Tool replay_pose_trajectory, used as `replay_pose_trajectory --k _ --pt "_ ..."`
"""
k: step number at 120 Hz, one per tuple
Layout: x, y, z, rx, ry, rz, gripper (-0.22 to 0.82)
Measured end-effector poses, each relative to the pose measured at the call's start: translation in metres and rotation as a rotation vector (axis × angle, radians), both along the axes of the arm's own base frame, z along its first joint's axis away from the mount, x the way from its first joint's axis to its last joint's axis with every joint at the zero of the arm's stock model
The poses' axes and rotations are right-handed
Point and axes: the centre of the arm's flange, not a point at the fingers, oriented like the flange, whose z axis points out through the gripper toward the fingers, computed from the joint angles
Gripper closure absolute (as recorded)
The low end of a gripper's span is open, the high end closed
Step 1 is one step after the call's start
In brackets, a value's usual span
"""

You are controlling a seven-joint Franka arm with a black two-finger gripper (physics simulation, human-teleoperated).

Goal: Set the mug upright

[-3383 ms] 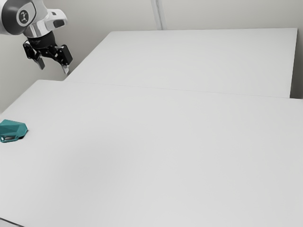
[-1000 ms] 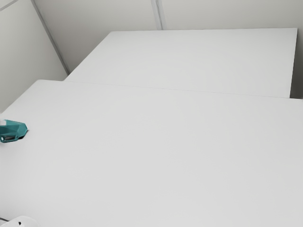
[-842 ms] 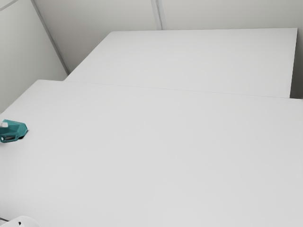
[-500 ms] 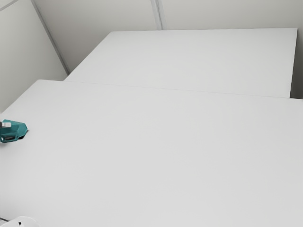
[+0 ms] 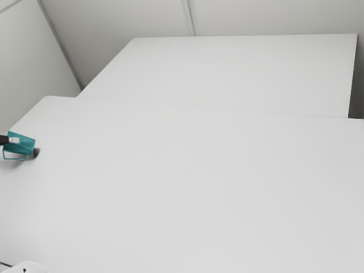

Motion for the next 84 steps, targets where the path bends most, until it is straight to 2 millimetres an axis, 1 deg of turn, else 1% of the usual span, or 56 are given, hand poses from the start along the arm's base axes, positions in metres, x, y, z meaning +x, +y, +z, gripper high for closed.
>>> replay_pose_trajectory --k 8,19,27,36,44,50,68,76,84 --pt "0.003 -0.002 0.001 0.0 0.002 -0.003 0.73" --pt "0.014 -0.011 0.015 0.015 0.004 -0.02 0.75" --pt "0.023 -0.026 0.031 0.025 0.017 -0.035 0.76" --pt "0.036 -0.051 0.057 0.057 0.056 -0.061 0.77" --pt "0.051 -0.079 0.08 0.099 0.1 -0.089 0.77" --pt "0.061 -0.109 0.1 0.137 0.142 -0.111 0.77" --pt "0.067 -0.184 0.152 0.275 0.272 -0.131 0.78" --pt "0.071 -0.218 0.167 0.335 0.319 -0.135 0.78" --pt "0.075 -0.257 0.175 0.406 0.375 -0.147 0.78"
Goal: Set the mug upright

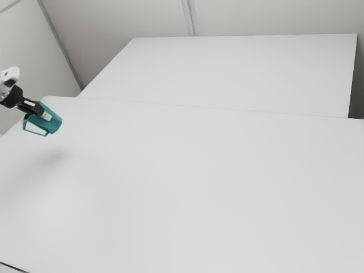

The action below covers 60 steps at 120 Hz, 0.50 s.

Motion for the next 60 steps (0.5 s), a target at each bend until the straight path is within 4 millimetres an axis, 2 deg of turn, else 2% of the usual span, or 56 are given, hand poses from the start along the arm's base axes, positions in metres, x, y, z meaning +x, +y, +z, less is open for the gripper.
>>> replay_pose_trajectory --k 21,45,53,60 --pt "0.013 -0.103 0.009 0.231 0.117 -0.049 0.78" --pt "0.014 -0.195 0.003 0.384 0.157 -0.016 0.78" --pt "0.009 -0.216 0.002 0.401 0.162 0.024 0.78" --pt "0.0 -0.218 -0.001 0.403 0.172 0.093 0.78"
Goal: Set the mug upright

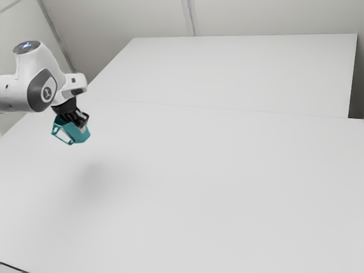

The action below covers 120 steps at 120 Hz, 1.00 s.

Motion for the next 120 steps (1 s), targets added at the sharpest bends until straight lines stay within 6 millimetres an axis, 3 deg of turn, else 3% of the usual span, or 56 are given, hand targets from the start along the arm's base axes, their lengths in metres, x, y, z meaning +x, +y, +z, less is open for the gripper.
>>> replay_pose_trajectory --k 9,25,51,87,120 --pt "-0.013 0.0 -0.008 -0.003 0.003 0.096 0.78" --pt "-0.022 -0.021 -0.019 -0.018 0.006 0.218 0.78" --pt "-0.021 -0.084 -0.034 -0.04 0.009 0.337 0.78" --pt "-0.035 -0.141 -0.056 -0.056 0.025 0.519 0.78" --pt "-0.04 -0.156 -0.083 -0.061 0.067 0.708 0.78"
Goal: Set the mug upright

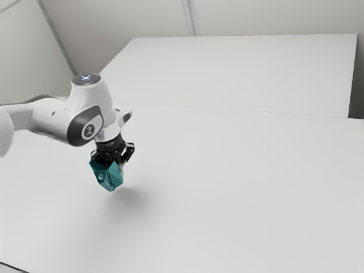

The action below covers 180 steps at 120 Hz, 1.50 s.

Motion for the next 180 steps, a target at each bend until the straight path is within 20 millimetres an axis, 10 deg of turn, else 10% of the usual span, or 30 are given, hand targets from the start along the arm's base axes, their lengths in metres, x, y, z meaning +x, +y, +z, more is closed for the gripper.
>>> replay_pose_trajectory --k 92,103,133,180 --pt "0.017 -0.001 -0.059 -0.019 0.019 0.258 0.78" --pt "0.018 -0.001 -0.058 -0.022 0.014 0.27 0.59" --pt "0.017 0.0 -0.038 -0.022 -0.025 0.294 0.19" --pt "0.012 -0.018 0.033 -0.006 -0.092 0.287 0.03"
